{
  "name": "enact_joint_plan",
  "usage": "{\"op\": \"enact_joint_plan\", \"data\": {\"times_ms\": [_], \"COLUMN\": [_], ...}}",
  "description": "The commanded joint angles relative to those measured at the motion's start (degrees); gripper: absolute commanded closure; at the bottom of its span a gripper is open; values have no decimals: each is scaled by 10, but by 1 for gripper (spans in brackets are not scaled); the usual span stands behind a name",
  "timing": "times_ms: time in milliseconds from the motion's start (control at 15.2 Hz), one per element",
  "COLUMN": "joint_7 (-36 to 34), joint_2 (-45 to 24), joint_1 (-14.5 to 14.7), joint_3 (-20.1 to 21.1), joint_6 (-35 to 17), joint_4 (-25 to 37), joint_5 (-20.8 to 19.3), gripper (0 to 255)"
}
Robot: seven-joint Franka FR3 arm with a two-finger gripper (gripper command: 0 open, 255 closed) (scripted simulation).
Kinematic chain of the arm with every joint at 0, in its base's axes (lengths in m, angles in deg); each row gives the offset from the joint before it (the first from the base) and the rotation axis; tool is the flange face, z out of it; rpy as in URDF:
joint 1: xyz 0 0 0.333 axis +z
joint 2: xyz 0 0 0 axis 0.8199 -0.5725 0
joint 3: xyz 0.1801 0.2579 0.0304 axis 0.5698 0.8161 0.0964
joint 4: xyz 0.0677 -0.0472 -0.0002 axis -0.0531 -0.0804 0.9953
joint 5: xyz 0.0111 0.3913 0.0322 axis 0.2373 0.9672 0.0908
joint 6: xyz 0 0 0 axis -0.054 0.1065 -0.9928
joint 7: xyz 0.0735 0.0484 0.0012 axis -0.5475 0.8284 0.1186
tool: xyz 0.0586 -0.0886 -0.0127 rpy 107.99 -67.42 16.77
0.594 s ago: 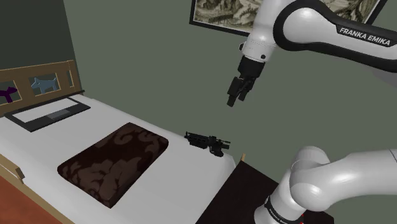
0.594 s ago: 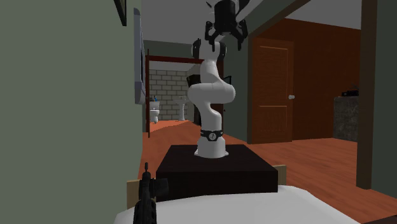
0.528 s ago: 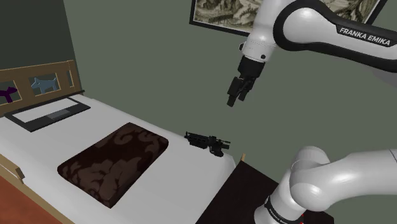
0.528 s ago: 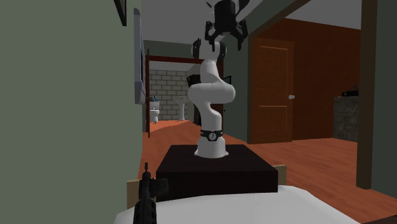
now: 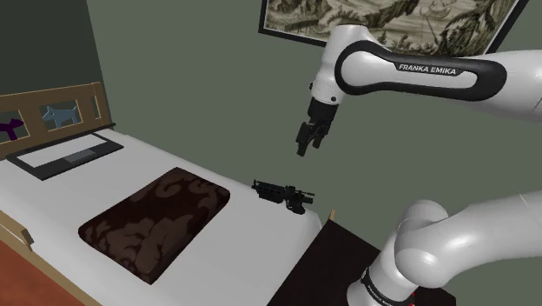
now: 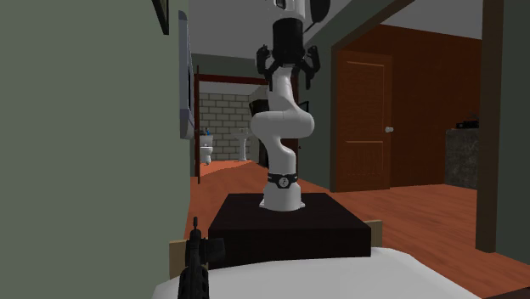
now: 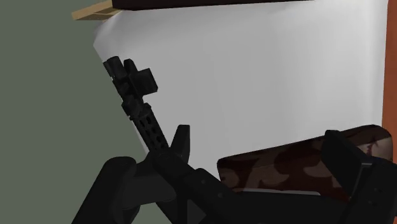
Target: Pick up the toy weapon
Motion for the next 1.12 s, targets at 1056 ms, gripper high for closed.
{"op": "enact_joint_plan", "data": {"times_ms": [1056], "joint_7": [94], "joint_2": [-319], "joint_1": [-38], "joint_3": [-83], "joint_6": [-240], "joint_4": [14], "joint_5": [-22], "gripper": [0]}}
